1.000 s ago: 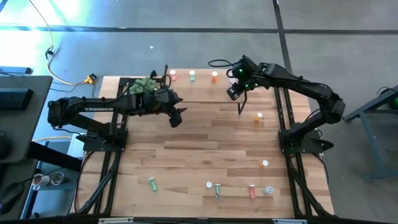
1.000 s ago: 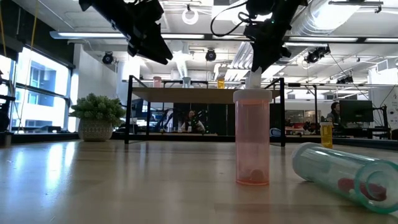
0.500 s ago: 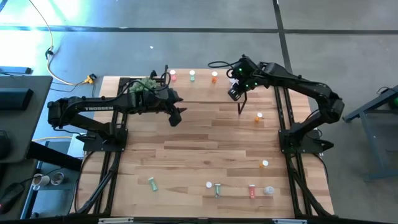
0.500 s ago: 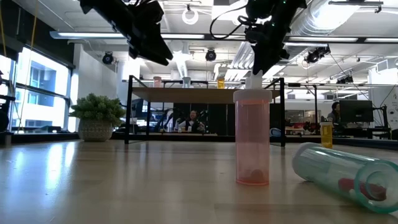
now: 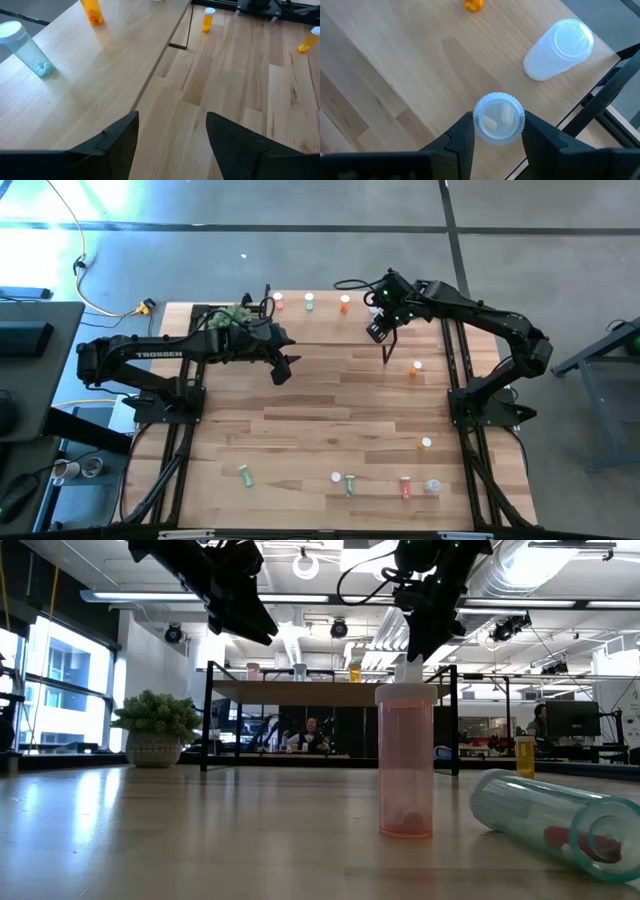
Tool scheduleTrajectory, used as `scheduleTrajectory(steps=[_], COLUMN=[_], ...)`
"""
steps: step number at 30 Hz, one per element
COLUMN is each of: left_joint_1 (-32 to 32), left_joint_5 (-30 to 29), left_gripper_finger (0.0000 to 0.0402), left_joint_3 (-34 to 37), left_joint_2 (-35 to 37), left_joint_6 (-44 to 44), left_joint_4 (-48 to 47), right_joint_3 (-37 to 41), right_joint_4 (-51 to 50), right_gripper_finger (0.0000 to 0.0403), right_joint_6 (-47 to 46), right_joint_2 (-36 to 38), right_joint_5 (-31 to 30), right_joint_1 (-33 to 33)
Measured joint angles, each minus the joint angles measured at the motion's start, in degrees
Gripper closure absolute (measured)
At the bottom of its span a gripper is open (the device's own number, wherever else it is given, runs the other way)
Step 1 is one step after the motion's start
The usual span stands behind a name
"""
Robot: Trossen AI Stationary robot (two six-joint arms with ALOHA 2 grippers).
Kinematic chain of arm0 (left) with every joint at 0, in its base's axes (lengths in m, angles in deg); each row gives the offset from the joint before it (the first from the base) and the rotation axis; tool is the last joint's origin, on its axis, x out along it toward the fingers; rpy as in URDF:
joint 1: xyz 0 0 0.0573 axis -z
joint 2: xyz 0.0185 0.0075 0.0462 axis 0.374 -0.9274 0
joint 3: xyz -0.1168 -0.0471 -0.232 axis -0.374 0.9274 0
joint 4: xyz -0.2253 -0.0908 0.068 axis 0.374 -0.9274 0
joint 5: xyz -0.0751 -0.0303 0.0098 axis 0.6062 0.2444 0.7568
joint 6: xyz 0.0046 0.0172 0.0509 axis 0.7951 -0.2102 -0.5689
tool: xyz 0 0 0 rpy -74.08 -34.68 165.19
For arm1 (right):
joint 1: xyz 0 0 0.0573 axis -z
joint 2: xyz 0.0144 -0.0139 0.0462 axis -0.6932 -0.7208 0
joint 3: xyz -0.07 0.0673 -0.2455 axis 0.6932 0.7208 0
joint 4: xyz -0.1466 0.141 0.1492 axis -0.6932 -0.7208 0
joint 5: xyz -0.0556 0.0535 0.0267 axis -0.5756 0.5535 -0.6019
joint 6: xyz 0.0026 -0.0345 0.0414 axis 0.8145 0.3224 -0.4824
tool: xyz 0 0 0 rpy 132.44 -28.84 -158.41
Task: Pick and place medicine bottles onto shelf by color
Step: Put the top white pill bottle on the shelf aligned with the other white pill bottle
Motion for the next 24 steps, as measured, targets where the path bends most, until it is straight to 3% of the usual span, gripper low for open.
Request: scheduleTrajectory(steps=[14, 24], left_joint_1=[0.0, 0.0], left_joint_5=[-0.1, -0.1], left_gripper_finger=[0.0179, 0.0179], left_joint_3=[0.0, 0.0], left_joint_2=[0.0, 0.0], left_joint_6=[0.0, 0.0], left_joint_4=[-0.2, -0.2], right_joint_3=[0.0, 0.0], right_joint_4=[0.1, 3.1], right_gripper_finger=[0.0241, 0.0238], right_joint_6=[0.4, 1.5], right_joint_2=[0.0, 0.0], right_joint_5=[0.0, 0.0], right_joint_1=[0.0, 0.0])
